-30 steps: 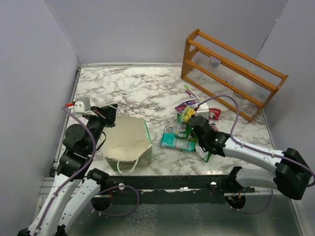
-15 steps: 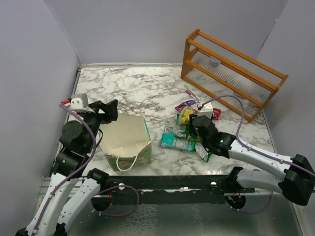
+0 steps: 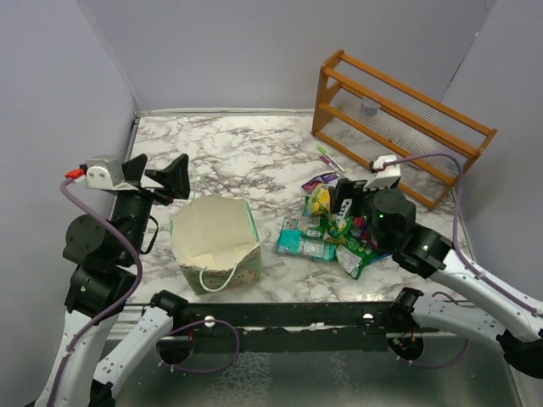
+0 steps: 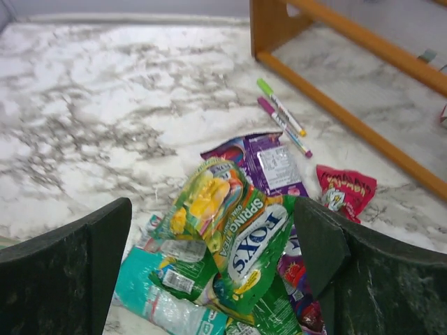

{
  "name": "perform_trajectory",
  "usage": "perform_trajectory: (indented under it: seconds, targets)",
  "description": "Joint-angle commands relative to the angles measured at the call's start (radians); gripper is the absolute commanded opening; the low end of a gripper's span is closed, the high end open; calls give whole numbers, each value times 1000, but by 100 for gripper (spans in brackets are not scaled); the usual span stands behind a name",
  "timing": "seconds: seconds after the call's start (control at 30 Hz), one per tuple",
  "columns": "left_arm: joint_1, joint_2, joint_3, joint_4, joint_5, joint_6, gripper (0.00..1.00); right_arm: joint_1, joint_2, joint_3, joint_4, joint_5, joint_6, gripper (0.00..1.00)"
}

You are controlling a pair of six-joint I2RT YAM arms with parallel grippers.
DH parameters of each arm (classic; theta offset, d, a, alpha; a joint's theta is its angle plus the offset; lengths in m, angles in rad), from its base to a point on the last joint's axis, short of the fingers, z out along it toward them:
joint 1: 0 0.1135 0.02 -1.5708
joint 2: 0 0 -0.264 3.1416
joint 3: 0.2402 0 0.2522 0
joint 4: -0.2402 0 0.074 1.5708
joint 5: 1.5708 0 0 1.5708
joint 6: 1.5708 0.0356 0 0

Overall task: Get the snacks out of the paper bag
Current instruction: Reset both arms

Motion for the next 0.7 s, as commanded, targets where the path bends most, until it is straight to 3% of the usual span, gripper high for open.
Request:
perform_trajectory:
  seconds: [0.0,0.23,0.5,0.67]
  targets:
    - [5,20,104,21,-16,141,99,-1,-56,186,-73,86,-63,99]
    - [5,30,191,59,-34,232,99,-1,-80,474,-127,27,-135,99]
    - [5,23,258,59,-77,309,99,-1,-223,515,65,-91,-233,99]
    - [5,5,268,71,-96,339,98,-1,-259,560,96,-117,-239,99]
